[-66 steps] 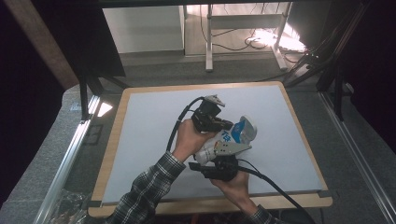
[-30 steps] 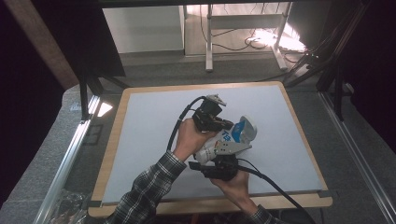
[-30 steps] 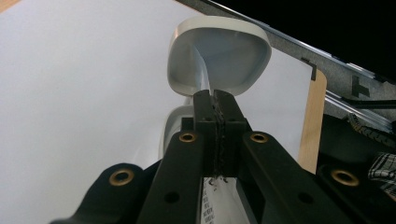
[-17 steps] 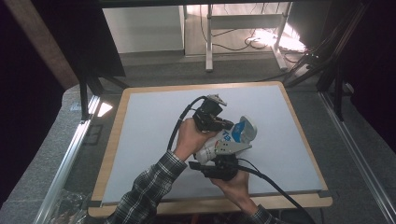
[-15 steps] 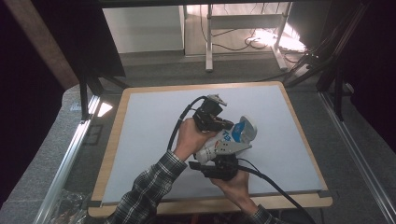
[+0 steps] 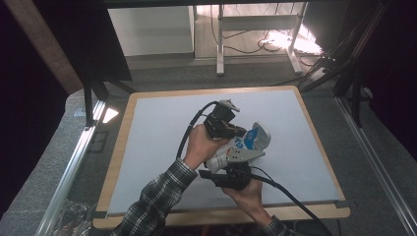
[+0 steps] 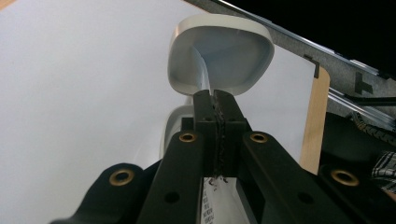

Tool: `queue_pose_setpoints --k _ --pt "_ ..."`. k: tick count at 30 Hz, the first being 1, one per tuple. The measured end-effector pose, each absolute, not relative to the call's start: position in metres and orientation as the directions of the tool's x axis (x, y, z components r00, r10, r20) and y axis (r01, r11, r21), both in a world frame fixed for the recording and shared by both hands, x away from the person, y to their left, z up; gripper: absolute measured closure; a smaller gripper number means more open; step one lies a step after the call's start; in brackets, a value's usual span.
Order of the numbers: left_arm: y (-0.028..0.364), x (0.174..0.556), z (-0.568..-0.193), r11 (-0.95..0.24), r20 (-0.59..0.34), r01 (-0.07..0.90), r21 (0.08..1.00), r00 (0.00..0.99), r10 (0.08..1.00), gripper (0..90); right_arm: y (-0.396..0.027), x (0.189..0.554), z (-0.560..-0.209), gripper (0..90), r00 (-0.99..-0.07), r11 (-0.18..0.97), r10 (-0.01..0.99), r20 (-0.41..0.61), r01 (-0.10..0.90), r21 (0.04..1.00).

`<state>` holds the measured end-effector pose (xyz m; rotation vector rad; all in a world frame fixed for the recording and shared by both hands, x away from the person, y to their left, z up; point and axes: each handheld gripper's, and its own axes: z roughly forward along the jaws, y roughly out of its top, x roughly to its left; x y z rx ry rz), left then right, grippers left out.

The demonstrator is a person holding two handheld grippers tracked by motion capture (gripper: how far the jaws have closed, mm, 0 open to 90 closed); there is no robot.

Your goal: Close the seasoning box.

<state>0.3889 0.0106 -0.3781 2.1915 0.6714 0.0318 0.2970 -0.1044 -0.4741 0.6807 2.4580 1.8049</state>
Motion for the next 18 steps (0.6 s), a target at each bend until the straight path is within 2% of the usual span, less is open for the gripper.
queue_pose_setpoints --k 18 --pt "0.0153 0.3875 -0.3816 -0.496 -0.197 0.436 0.751 0.865 0.462 89.3 -0.1032 0.2982 -0.4804 59.6 -0.904 0.255 0.365 0.223 0.327 0.910"
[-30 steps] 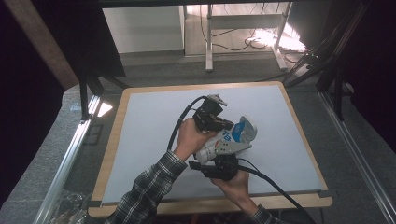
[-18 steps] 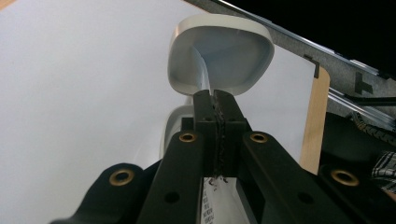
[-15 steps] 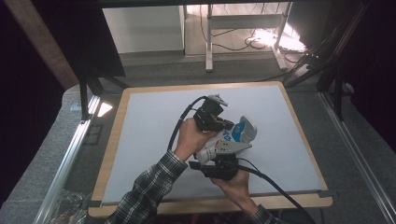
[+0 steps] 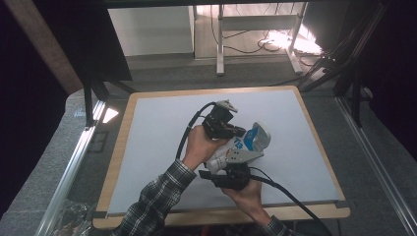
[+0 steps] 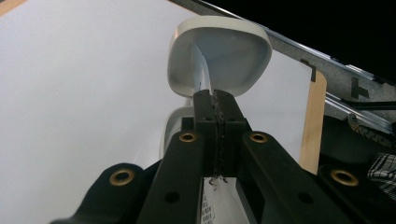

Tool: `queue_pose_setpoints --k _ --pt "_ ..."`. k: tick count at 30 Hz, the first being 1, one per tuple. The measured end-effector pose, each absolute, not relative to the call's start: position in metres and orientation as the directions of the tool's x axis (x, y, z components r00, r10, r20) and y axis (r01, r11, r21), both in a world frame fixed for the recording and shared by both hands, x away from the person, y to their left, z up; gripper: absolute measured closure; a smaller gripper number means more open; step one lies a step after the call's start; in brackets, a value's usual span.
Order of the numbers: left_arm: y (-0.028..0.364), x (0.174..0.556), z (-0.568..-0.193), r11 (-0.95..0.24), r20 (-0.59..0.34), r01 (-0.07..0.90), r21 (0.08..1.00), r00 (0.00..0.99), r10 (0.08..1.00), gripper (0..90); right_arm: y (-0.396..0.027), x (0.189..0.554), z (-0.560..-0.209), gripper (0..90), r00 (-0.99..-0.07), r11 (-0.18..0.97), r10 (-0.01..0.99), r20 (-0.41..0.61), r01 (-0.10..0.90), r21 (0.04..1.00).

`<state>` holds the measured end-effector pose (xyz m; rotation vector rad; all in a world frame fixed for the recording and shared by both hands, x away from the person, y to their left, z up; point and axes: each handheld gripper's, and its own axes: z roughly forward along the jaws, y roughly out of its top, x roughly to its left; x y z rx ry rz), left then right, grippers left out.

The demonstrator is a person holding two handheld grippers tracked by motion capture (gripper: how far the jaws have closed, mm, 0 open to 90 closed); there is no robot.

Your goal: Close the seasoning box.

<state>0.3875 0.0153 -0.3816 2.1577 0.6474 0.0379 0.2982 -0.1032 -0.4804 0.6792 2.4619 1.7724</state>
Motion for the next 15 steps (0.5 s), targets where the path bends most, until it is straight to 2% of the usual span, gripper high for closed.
queue_pose_setpoints --k 15 --pt "0.0192 0.3830 -0.3823 -0.478 -0.202 0.425 0.769 0.870 0.449 89.2 -0.1031 0.2984 -0.4862 59.1 -0.906 0.261 0.364 0.217 0.323 0.910"
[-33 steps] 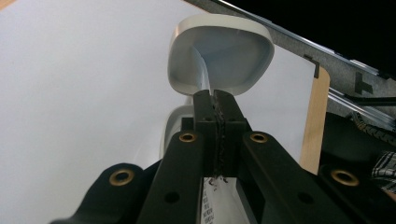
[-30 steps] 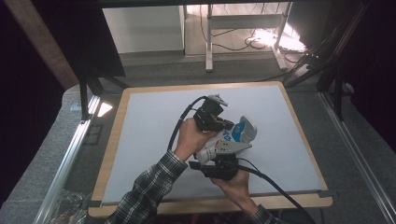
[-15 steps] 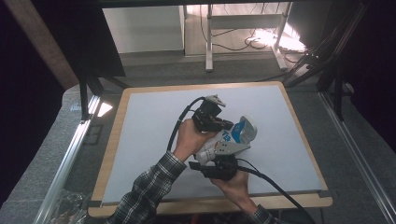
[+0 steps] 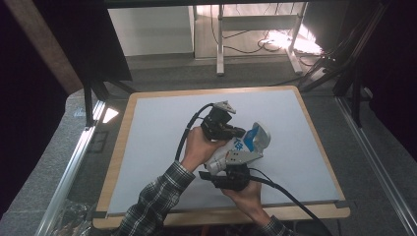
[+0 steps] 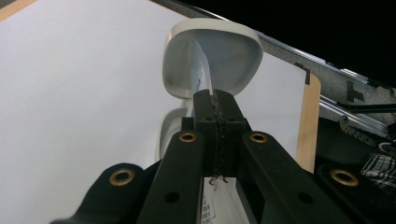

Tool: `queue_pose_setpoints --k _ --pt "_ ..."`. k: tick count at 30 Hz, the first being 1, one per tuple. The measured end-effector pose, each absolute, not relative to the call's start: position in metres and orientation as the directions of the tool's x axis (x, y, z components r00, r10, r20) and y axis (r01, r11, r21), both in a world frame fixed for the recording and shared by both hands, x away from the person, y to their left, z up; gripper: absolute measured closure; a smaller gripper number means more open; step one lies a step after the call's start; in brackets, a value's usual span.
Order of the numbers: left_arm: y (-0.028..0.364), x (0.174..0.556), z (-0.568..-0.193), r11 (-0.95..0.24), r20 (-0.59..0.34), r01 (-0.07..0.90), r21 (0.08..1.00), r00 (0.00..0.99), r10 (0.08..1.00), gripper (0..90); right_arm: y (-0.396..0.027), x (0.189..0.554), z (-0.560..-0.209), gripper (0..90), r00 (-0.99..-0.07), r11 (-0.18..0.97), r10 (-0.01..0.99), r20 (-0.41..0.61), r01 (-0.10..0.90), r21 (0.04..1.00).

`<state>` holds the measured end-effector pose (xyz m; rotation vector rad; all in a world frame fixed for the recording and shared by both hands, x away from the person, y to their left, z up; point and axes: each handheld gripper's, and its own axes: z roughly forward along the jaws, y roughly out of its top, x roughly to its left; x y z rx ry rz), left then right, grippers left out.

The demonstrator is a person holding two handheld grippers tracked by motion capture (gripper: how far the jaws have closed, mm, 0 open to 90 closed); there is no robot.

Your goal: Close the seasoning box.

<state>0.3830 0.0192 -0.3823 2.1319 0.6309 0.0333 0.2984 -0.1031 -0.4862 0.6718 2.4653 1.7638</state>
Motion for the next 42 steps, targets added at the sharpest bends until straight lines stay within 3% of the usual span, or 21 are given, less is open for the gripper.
queue_pose_setpoints --k 10,42 --pt "0.025 0.378 -0.383 -0.463 -0.205 0.407 0.787 0.881 0.427 89.3 -0.101 0.298 -0.492 57.5 -0.910 0.296 0.375 0.177 0.299 0.907" --pt "0.038 0.368 -0.380 -0.439 -0.184 0.363 0.822 0.898 0.399 89.6 -0.107 0.301 -0.503 55.4 -0.894 0.304 0.407 0.186 0.325 0.896"
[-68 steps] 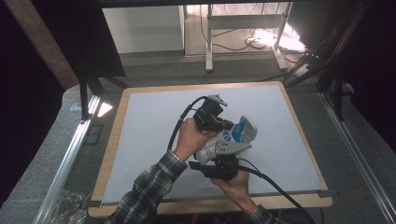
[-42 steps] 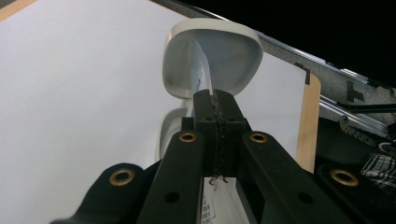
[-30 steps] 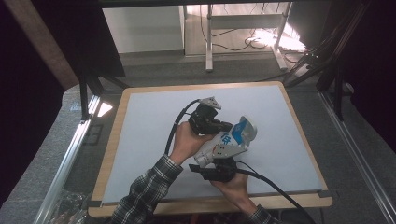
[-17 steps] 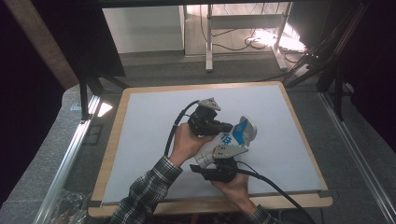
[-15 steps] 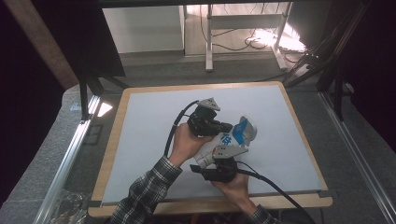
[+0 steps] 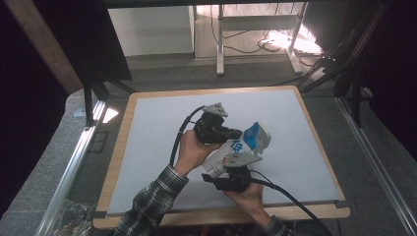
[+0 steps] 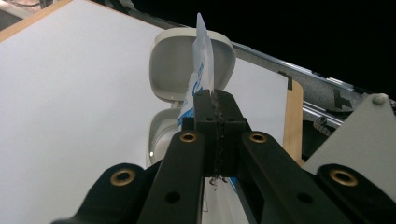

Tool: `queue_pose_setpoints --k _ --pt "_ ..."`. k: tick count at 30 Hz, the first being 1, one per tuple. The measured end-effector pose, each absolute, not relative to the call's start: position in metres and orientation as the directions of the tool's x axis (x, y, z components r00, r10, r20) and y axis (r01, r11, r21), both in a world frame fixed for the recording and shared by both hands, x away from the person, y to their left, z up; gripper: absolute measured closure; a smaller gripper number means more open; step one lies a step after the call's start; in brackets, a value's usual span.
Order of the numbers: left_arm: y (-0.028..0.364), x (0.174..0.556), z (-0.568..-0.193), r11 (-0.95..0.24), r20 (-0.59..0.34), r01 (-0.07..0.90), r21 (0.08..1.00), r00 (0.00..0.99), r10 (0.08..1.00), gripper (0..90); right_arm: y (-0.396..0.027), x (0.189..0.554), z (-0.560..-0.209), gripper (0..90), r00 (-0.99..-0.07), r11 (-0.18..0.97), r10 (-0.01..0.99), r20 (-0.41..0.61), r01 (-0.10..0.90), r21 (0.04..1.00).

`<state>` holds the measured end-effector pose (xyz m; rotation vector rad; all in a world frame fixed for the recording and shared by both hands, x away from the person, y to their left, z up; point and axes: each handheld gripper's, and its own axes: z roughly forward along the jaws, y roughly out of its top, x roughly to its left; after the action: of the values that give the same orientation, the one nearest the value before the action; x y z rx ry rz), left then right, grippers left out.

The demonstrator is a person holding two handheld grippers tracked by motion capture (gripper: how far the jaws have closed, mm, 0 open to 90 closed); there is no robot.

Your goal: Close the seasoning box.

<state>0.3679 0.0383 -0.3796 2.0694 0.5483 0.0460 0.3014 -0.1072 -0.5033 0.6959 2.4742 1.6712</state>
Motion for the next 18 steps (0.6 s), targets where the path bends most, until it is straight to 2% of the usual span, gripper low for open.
queue_pose_setpoints --k 18 --pt "0.049 0.362 -0.377 -0.416 -0.192 0.360 0.835 0.899 0.393 89.8 -0.111 0.302 -0.507 53.6 -0.890 0.332 0.437 0.132 0.296 0.895"
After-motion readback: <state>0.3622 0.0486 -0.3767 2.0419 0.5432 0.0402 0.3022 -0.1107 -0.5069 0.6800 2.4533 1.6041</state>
